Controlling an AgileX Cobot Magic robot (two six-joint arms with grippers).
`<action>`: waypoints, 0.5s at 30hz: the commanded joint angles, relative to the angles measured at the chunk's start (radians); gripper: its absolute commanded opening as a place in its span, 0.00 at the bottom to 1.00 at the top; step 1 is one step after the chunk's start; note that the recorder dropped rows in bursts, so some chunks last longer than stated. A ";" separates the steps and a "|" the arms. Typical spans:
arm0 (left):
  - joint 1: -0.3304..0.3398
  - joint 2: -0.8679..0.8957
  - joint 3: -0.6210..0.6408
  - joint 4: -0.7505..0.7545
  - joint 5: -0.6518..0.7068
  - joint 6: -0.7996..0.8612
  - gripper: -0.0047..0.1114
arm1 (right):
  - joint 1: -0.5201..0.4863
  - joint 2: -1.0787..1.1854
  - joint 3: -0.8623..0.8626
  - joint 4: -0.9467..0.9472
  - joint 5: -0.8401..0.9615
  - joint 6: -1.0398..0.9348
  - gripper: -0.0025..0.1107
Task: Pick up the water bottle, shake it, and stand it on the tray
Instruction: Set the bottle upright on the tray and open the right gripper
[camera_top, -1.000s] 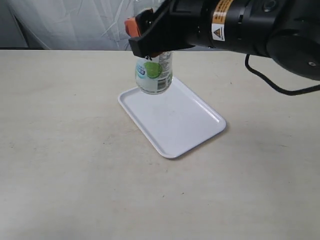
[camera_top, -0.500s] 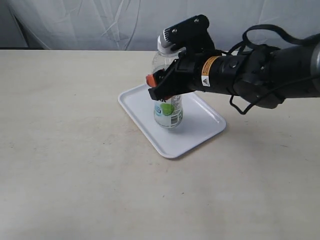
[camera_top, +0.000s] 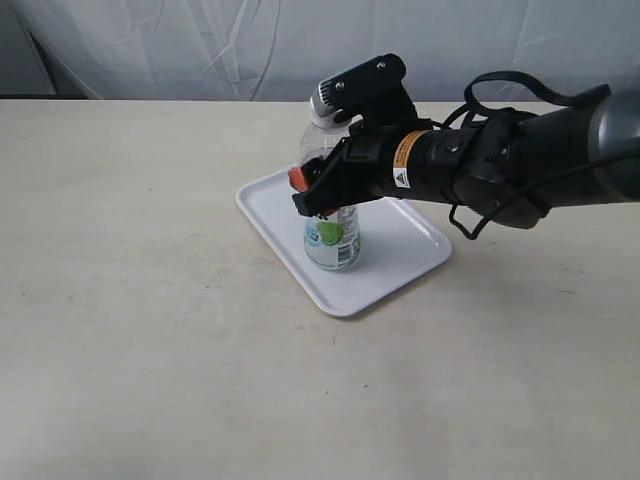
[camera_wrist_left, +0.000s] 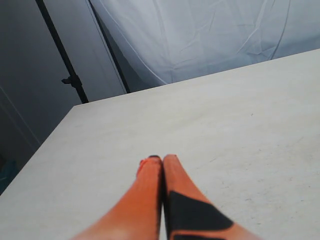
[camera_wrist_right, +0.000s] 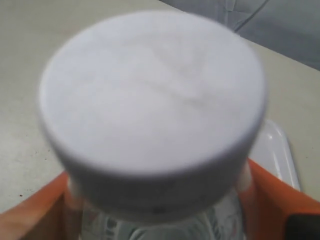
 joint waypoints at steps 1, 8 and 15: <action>0.000 -0.005 0.002 0.001 0.003 -0.004 0.04 | -0.005 -0.007 -0.004 0.060 -0.012 -0.011 0.95; 0.000 -0.005 0.002 0.001 0.003 -0.004 0.04 | -0.005 -0.027 -0.004 0.060 0.023 -0.011 0.94; 0.000 -0.005 0.002 0.001 0.003 -0.004 0.04 | -0.005 -0.148 -0.004 0.060 0.032 -0.011 0.94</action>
